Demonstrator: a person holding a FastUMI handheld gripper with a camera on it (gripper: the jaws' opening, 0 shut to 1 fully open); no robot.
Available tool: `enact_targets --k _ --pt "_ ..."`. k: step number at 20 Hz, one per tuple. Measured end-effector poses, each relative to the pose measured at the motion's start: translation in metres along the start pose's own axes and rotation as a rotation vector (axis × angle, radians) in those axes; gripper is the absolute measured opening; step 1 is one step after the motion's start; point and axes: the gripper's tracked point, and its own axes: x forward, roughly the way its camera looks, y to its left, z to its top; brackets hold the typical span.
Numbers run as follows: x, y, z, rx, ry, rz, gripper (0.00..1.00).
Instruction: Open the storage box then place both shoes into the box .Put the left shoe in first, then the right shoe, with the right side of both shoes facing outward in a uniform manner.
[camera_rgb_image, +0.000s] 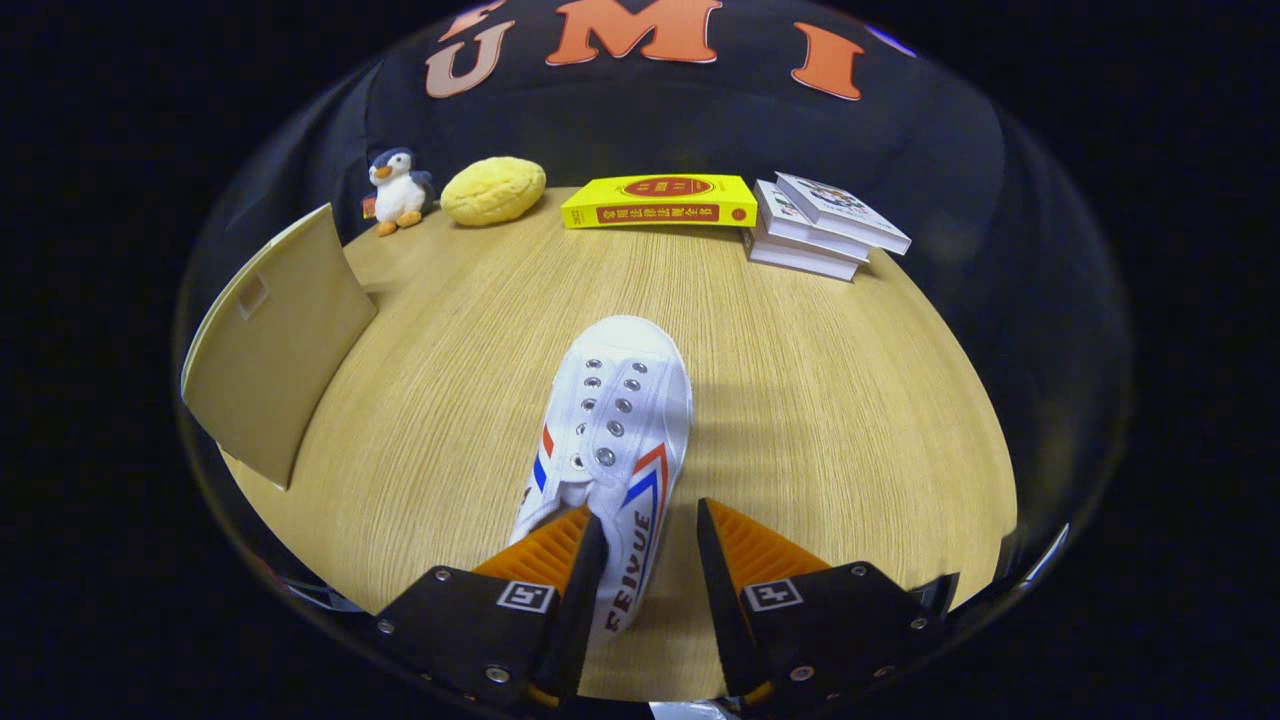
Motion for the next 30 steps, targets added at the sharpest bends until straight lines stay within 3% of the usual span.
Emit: enact_targets --k 3,7,10,15,16,18,23,30 --pt "0.009 0.007 0.0 0.051 -0.032 0.036 0.44" --pt "0.014 -0.003 0.006 0.051 -0.068 0.016 0.31" --pt "0.022 -0.017 0.011 0.104 -0.064 -0.017 0.04" --pt "0.033 -0.015 0.01 0.089 -0.017 0.009 0.04" --pt "0.034 -0.014 0.011 0.092 -0.012 0.007 0.09" --pt "0.036 -0.015 0.014 0.101 -0.003 0.009 0.09" --pt "0.032 -0.012 0.022 0.253 0.039 0.019 0.01" --pt "-0.003 0.034 0.082 0.316 -0.053 0.117 0.01"
